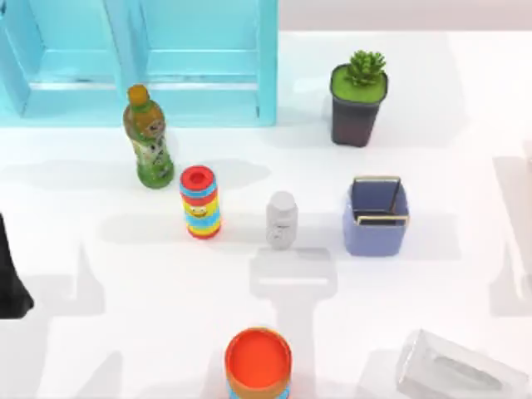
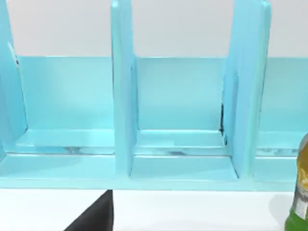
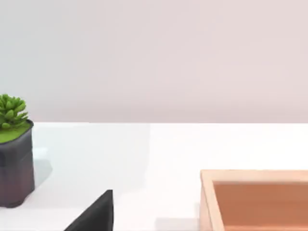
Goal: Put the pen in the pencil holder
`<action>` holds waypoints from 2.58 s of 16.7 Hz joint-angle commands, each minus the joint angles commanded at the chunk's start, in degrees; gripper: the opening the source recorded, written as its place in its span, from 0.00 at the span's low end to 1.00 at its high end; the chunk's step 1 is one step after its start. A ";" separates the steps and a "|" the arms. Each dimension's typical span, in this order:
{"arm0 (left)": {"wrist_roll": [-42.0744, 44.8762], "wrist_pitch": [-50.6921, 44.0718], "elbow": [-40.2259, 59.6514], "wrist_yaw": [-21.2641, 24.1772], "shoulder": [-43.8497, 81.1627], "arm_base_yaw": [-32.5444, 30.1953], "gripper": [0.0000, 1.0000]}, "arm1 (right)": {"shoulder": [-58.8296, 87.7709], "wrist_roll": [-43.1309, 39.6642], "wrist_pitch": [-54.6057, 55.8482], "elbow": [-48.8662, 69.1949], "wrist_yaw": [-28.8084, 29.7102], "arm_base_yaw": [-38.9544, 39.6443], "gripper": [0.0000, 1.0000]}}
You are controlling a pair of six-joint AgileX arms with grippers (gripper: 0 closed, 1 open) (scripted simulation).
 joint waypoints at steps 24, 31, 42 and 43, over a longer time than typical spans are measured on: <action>-23.49 -29.45 55.21 29.71 94.73 38.53 1.00 | 0.00 0.00 0.00 0.00 0.00 0.00 1.00; -25.85 -32.65 59.22 33.09 102.14 41.13 1.00 | 0.00 0.00 0.00 0.00 0.00 0.00 1.00; -33.58 -14.70 57.70 31.20 114.03 34.11 1.00 | 0.00 0.00 0.00 0.00 0.00 0.00 1.00; -34.54 -12.68 57.50 30.94 115.44 33.23 1.00 | 0.00 0.00 0.00 0.00 0.00 0.00 1.00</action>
